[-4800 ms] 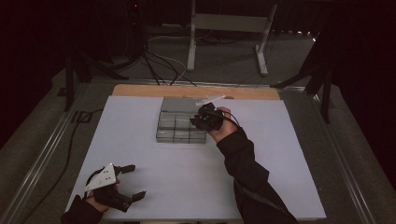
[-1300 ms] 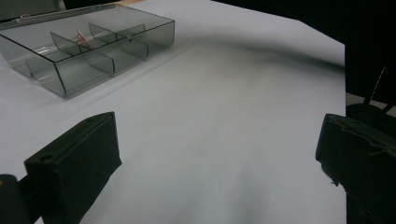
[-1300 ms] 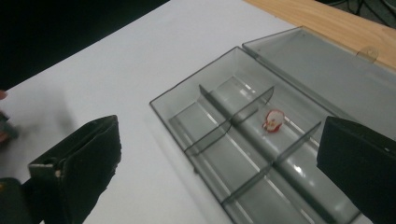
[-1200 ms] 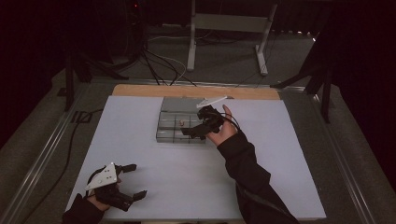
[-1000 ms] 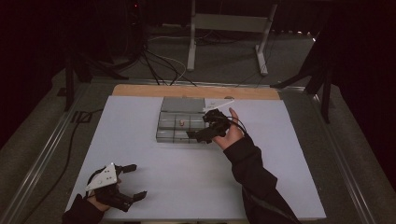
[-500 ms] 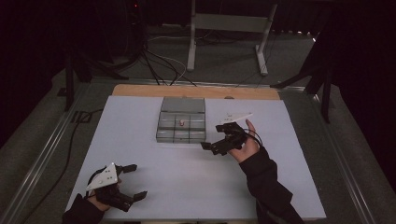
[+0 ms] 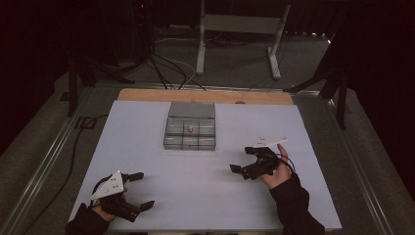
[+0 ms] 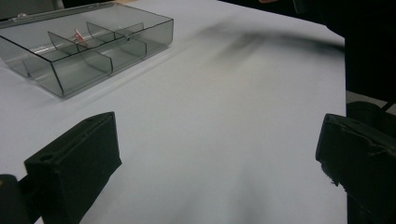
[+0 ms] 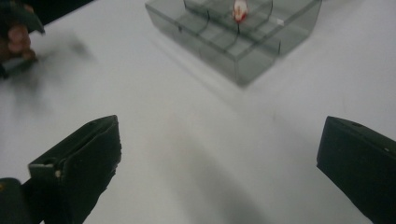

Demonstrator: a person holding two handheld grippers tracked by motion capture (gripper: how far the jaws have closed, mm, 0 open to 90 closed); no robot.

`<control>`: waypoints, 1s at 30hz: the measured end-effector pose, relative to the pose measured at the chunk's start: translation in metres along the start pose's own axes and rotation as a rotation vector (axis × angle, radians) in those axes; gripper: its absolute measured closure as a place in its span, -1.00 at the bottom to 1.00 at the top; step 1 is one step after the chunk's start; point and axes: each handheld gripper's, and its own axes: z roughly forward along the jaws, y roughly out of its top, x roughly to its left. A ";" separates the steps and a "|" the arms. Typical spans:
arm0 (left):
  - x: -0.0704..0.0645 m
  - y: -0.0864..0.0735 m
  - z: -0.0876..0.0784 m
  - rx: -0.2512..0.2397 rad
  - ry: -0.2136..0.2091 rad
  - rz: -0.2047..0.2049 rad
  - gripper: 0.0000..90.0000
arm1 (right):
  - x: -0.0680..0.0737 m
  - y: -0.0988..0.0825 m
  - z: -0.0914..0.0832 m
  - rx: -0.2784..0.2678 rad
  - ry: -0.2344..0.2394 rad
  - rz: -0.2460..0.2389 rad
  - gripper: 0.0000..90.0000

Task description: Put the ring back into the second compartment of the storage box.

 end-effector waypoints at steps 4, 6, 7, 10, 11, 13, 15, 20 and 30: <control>0.000 0.000 -0.001 0.002 0.001 0.001 -0.99 | 0.001 -0.017 -0.008 -0.006 -0.003 0.006 -1.00; 0.000 0.000 -0.001 -0.002 0.000 -0.001 -0.99 | 0.001 -0.026 -0.011 0.005 -0.008 0.006 -1.00; 0.000 0.000 -0.001 -0.002 0.000 -0.001 -0.99 | 0.002 -0.032 -0.013 0.007 -0.013 0.008 -1.00; 0.000 0.000 -0.001 0.000 0.000 0.001 -0.99 | 0.002 -0.046 -0.018 0.027 -0.018 0.025 -1.00; 0.000 0.000 -0.001 -0.003 -0.001 0.001 -0.99 | 0.002 -0.050 -0.020 0.026 -0.017 0.029 -1.00; 0.000 0.000 -0.001 0.000 0.000 0.001 -0.99 | 0.002 -0.058 -0.025 0.029 -0.025 0.037 -1.00; 0.000 0.000 -0.001 0.004 0.000 0.002 -0.99 | 0.001 -0.065 -0.029 0.018 -0.027 0.044 -1.00; 0.000 0.000 0.000 0.004 0.002 0.001 -0.99 | 0.002 -0.081 -0.043 0.000 -0.033 0.055 -1.00; 0.000 0.000 0.000 0.000 0.001 0.001 -0.99 | -0.003 -0.095 -0.054 -0.017 -0.070 0.070 -1.00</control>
